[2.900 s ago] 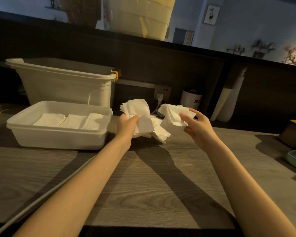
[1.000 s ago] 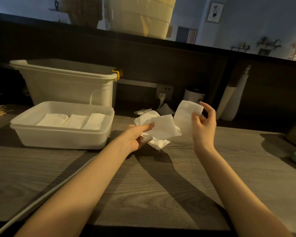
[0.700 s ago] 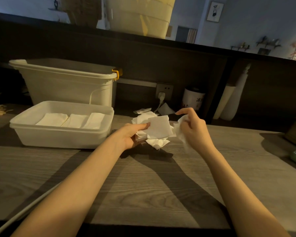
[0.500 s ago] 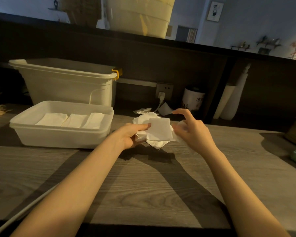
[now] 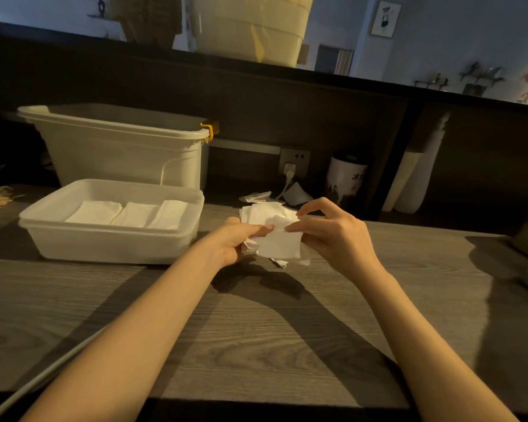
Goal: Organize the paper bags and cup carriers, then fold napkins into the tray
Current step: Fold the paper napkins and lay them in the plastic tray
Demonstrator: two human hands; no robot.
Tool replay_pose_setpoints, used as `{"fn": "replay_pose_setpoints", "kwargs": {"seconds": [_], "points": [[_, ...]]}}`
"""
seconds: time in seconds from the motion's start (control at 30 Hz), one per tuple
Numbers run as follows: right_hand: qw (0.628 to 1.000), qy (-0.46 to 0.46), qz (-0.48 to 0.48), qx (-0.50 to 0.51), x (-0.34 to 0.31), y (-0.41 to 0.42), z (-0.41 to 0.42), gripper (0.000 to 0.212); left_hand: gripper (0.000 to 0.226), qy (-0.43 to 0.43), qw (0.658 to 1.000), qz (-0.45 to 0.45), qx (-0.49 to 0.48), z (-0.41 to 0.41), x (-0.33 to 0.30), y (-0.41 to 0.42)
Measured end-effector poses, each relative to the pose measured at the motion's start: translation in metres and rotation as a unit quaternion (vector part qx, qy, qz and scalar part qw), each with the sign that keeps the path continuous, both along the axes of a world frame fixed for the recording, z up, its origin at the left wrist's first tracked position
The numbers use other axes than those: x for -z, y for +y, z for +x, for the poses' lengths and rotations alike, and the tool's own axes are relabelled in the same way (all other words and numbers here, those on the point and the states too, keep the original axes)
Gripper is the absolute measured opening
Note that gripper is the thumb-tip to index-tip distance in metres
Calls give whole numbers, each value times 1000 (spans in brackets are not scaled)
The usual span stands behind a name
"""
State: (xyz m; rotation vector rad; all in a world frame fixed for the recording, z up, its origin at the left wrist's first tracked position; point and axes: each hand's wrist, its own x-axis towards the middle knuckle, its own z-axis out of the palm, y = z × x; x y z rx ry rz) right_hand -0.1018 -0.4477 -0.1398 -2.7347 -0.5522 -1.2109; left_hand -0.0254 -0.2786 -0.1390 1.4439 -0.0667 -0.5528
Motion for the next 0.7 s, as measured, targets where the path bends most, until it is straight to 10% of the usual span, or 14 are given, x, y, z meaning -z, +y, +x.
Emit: {"fn": "replay_pose_setpoints", "kwargs": {"seconds": [0.1,0.2,0.33,0.7], "points": [[980,27,196,-10,-3,0,1,21,36,-25,999,-23,-12,1,1,-3],[877,142,456,-54,-11,5,-3,11,41,-49,998,-38,-33,4,2,-6],[780,268,562,-67,-8,8,-1,14,40,-17,997,-66,-48,5,5,-9],[828,249,503,12,4,13,4,54,35,-36,996,-73,37,0,5,-10]]}}
